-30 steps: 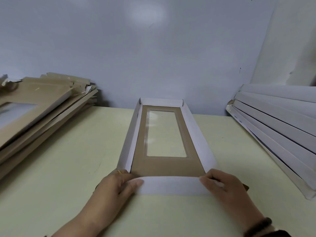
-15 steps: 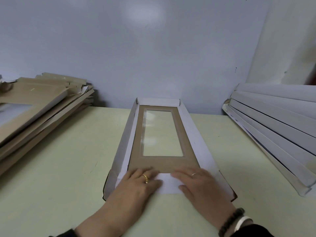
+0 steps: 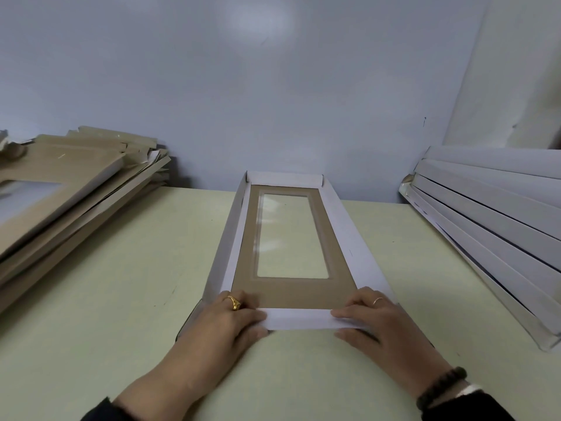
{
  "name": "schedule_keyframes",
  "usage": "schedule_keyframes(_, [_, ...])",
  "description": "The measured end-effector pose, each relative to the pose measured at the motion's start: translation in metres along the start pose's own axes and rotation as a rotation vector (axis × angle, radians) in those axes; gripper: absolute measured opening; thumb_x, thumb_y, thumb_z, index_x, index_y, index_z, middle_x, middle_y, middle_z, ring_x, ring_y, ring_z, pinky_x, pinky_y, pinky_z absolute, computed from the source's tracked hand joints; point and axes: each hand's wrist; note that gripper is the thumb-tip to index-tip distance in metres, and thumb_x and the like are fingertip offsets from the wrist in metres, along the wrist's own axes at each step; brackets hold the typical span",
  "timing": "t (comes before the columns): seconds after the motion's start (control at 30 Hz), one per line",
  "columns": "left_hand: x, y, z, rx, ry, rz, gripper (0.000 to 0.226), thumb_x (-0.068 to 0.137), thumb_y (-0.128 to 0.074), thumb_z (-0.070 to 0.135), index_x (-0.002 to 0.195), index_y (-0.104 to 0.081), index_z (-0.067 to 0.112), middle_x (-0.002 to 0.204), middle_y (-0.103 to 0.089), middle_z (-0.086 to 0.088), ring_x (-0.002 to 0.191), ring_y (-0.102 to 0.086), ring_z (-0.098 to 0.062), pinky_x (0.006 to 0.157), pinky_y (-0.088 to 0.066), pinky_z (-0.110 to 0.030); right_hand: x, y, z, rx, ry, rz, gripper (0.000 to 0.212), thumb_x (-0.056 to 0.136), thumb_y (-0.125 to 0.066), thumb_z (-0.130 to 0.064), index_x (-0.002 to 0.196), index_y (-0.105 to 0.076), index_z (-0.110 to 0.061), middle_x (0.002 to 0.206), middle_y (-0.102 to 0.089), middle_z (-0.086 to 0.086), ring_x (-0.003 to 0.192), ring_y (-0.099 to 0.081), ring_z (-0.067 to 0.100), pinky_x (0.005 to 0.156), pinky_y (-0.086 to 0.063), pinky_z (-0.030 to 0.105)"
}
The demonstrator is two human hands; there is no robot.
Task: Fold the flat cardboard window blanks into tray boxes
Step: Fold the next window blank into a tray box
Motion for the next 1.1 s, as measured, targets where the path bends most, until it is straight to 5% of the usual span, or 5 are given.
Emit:
schedule_keyframes(0.23, [0.009,0.003,0.006,0.139,0.024,0.191,0.027,0.094,-0.043,0.019,0.105,-0.067,0.025,0.081,-0.062,0.006,0.08,-0.06,-0.019,0.076,-0.037,-0.022,0.009,-0.002,-0.005,-0.023,0.002,0.08,0.022,0.09,-0.057,-0.029,0.084,-0.07,-0.013,0.072,-0.053,-0.006,0.077,-0.049,0.015,0.069,-0.039,0.025])
schedule_keyframes(0.53, [0.024,-0.021,0.014,0.272,0.14,0.041,0.066,0.091,-0.01,0.06,0.146,-0.018,0.025,0.144,-0.034,0.006,0.135,-0.023,-0.01,0.113,-0.009,-0.03,0.029,-0.009,-0.015,-0.315,0.015,0.191,0.021,0.062,-0.084,-0.012,0.079,-0.074,-0.018,0.061,-0.067,-0.001,0.056,-0.061,0.019,0.069,-0.043,0.029])
schedule_keyframes(0.67, [0.03,-0.028,0.009,0.231,0.165,-0.086,0.057,0.095,-0.015,0.056,0.146,0.002,0.039,0.157,0.002,0.008,0.142,0.008,-0.008,0.113,0.009,-0.029,0.032,-0.03,-0.023,-0.238,0.076,-0.027,0.041,0.097,-0.043,-0.029,0.137,-0.044,-0.021,0.141,-0.045,-0.004,0.13,-0.039,0.011,0.11,-0.02,0.026])
schedule_keyframes(0.8, [0.03,-0.027,0.005,0.221,0.192,-0.153,0.06,0.092,-0.005,0.057,0.147,0.005,0.035,0.156,0.011,0.011,0.143,0.014,-0.011,0.113,0.009,-0.029,0.031,-0.035,-0.007,-0.138,-0.058,-0.146,0.048,0.101,-0.022,-0.036,0.147,-0.013,-0.03,0.154,-0.005,-0.018,0.139,0.0,-0.004,0.11,0.005,0.017])
schedule_keyframes(1.1, [0.018,-0.012,0.001,0.208,0.103,0.087,0.043,0.094,-0.021,0.056,0.124,-0.044,0.034,0.127,-0.05,0.015,0.121,-0.039,-0.008,0.099,-0.022,-0.018,0.018,-0.013,-0.01,-0.127,-0.112,0.126,0.028,0.087,-0.061,-0.026,0.114,-0.062,-0.019,0.106,-0.067,-0.002,0.104,-0.057,0.022,0.085,-0.045,0.032])
Point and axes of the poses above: each hand's wrist, its own x-axis towards the middle knuckle, its own y-axis out of the back of the hand, z = x × y
